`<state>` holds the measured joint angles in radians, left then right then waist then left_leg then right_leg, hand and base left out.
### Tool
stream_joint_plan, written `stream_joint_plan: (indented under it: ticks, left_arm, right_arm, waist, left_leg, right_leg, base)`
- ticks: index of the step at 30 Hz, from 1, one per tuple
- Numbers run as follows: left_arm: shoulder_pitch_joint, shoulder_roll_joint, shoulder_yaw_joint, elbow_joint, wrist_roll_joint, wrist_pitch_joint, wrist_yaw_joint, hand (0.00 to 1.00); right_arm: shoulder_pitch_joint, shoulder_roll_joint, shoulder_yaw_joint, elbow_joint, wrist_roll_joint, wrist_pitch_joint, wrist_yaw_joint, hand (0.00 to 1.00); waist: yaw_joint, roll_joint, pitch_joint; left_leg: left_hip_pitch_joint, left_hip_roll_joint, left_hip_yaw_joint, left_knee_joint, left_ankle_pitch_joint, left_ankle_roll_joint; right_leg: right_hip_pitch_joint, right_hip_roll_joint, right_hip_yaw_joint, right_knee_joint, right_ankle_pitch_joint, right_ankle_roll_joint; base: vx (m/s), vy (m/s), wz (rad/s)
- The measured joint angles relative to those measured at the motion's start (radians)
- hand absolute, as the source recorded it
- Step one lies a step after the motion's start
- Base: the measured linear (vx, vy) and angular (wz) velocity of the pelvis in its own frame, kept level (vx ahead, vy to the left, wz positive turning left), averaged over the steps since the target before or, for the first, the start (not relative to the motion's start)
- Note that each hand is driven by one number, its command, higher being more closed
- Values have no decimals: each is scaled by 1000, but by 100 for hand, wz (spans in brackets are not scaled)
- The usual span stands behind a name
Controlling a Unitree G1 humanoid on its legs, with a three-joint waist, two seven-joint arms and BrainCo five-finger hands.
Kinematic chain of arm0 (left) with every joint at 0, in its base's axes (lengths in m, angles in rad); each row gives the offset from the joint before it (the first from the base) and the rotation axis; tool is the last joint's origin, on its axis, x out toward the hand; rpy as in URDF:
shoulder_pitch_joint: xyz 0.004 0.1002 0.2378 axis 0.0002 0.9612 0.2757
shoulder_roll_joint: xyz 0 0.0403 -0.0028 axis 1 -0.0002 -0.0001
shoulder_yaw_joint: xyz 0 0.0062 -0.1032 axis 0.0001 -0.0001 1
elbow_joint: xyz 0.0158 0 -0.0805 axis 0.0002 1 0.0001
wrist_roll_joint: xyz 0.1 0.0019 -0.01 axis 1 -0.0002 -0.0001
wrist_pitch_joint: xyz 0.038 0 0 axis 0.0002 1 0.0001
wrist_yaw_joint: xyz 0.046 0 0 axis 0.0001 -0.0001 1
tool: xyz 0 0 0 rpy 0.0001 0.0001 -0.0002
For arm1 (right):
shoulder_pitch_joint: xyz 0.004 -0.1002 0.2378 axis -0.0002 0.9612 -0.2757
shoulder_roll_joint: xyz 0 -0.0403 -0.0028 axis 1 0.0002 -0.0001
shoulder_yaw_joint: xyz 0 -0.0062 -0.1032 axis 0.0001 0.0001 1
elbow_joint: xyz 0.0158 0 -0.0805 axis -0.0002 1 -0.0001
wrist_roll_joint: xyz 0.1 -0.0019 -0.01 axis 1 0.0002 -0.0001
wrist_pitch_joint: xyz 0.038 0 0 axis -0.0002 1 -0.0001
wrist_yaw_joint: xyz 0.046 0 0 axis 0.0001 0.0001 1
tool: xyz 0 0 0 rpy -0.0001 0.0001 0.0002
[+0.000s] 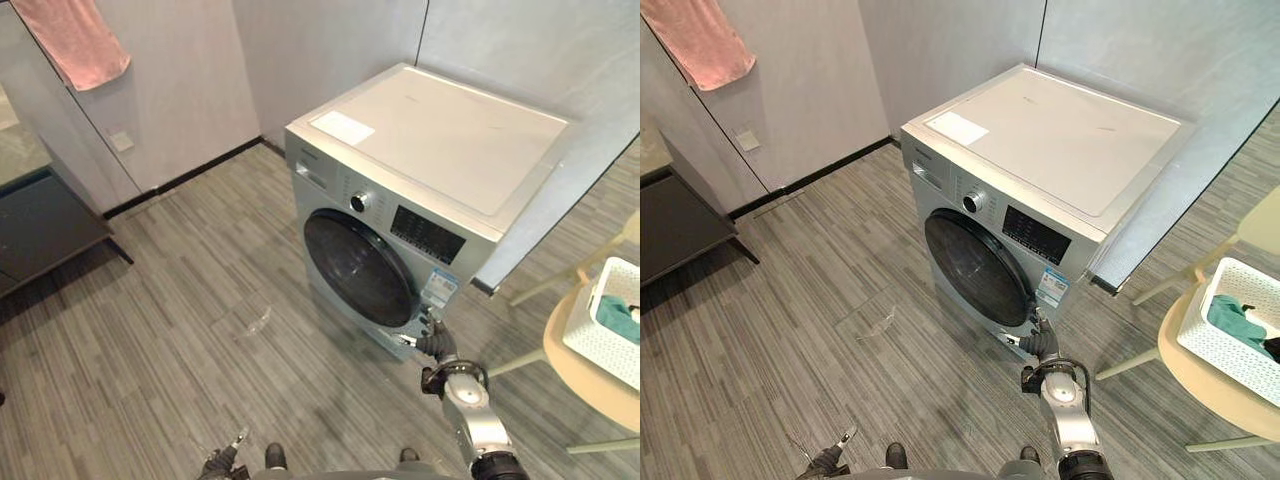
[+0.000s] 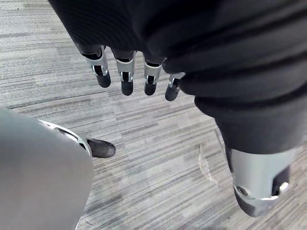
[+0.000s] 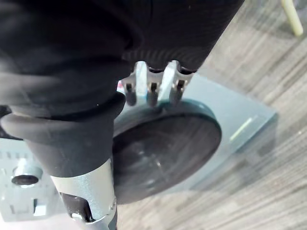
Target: Pick up the laundry basket with both hands and put the clothes into the washing machine.
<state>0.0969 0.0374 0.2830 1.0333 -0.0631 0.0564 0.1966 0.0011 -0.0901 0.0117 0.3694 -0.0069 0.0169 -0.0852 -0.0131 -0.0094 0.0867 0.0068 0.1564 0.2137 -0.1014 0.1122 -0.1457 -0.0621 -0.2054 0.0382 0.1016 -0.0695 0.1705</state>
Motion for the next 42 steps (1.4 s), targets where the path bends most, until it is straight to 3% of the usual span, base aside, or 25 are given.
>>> stream_joint_plan:
  ticks: [4,8,18,20,23,26,29,34,38,42]
  left_arm:
    - [-5,17,-18,-3,8,0,0,0]
    - [-19,27,-66,-4,9,0,-1,0]
    - [-79,27,-167,-21,16,-7,-1,0]
    - [-79,26,-177,-35,16,-18,0,0]
    - [-91,26,-216,-60,5,-33,0,0]
    - [-108,22,-271,-83,-9,-42,-1,0]
    - [-121,12,-293,-97,-24,-44,-2,0]
    - [-143,11,-325,-94,-45,-42,-1,0]
    - [-149,4,-319,-87,-45,-39,8,0]
    - [-149,11,-268,-70,-44,-22,25,0]
  right_arm:
    - [-67,-16,-6,51,-2,11,-8,0]
    - [-180,-56,-20,85,-3,12,-9,0]
    - [-405,-117,-46,223,2,14,-31,0]
    - [-465,-125,-82,258,7,15,-66,0]
    - [-605,-227,-87,364,9,21,-63,0]
    - [-735,-241,-71,443,9,35,-61,0]
    - [-800,-243,-70,445,9,35,-61,0]
    - [-811,-164,-30,419,12,35,-75,0]
    - [-698,-90,106,215,34,27,-93,0]
    - [-588,-59,262,121,45,25,-39,0]
  waist:
    - [3,-10,-2]
    - [5,7,17]
    - [25,56,125]
    - [21,63,144]
    - [17,91,200]
    - [18,132,243]
    - [28,148,264]
    - [25,144,272]
    - [25,139,270]
    - [7,105,269]
  left_leg:
    - [-48,-6,-27,0,3,-4]
    - [-88,-14,-51,1,20,6]
    - [-137,-17,-79,7,30,19]
    - [-154,-19,-80,7,36,24]
    - [-187,-21,-84,7,51,24]
    - [-213,-19,-86,7,65,26]
    - [-240,-19,-88,6,79,28]
    - [-240,-18,-98,6,86,28]
    - [-237,-13,-105,6,86,28]
    - [-220,-14,-121,7,86,28]
  right_leg:
    - [-32,1,0,-9,1,3]
    - [-39,-2,-6,-38,35,11]
    - [-70,-3,-34,-40,40,15]
    - [-88,-5,-34,-36,41,16]
    - [-119,-6,-34,-32,48,17]
    - [-155,-5,-28,-16,56,20]
    - [-180,-4,-26,-15,70,20]
    - [-176,-3,-33,-13,74,18]
    - [-170,0,-39,-11,74,17]
    - [-138,0,-60,-16,73,18]
  base:
    - [-62,-1,10]
    - [37,1,10]
    - [32,-10,7]
    - [-25,-3,3]
    - [-80,-1,3]
    - [-106,-4,0]
    - [-77,0,0]
    - [-55,-3,4]
    - [-18,-17,3]
    - [11,-9,10]
